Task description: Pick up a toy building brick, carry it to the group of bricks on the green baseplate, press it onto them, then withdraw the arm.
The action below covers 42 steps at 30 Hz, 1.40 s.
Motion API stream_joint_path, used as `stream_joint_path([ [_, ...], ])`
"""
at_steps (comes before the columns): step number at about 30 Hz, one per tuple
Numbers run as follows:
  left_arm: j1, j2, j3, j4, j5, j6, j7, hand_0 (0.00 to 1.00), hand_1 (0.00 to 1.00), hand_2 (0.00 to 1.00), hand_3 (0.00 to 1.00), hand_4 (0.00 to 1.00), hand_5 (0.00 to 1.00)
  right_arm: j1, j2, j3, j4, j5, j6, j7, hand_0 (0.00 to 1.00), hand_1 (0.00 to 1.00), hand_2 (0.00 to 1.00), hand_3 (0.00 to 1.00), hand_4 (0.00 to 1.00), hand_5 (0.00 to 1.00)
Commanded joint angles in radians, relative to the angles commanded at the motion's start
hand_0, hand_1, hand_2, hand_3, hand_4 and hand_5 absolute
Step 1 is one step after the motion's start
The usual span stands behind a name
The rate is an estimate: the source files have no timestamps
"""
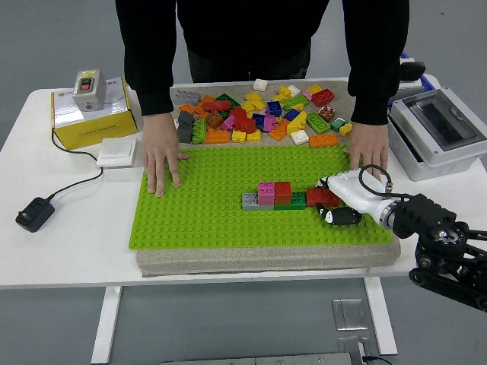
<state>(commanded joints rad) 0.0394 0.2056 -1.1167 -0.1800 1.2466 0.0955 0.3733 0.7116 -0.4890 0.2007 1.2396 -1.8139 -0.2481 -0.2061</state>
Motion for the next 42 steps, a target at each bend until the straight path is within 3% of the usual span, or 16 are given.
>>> stream_joint_path([
  [27, 0.002, -0.001, 0.003, 0.0, -0.002, 0.004, 0.001, 0.678, 0.652, 0.476, 0.636, 0.089, 0.658, 0.001, -0.009, 0.01, 0.014, -0.007, -0.001, 0.006, 0.118, 0.193, 0.76, 0.765, 0.468, 0.443],
  [28, 0.002, -0.001, 0.003, 0.0, -0.003, 0.005, 0.001, 0.677, 0.651, 0.475, 0.635, 0.084, 0.656, 0.001, -0.01, 0.011, 0.016, -0.008, -0.001, 0.005, 0.121, 0.198, 0.764, 0.796, 0.52, 0.462],
  [42, 0.002, -0.002, 0.011, 0.0, -0.01, 0.005, 0.001, 0.676, 0.651, 0.474, 0.632, 0.076, 0.652, 0.002, -0.015, 0.013, 0.034, -0.008, 0.001, 0.003, 0.121, 0.196, 0.759, 0.785, 0.521, 0.46],
])
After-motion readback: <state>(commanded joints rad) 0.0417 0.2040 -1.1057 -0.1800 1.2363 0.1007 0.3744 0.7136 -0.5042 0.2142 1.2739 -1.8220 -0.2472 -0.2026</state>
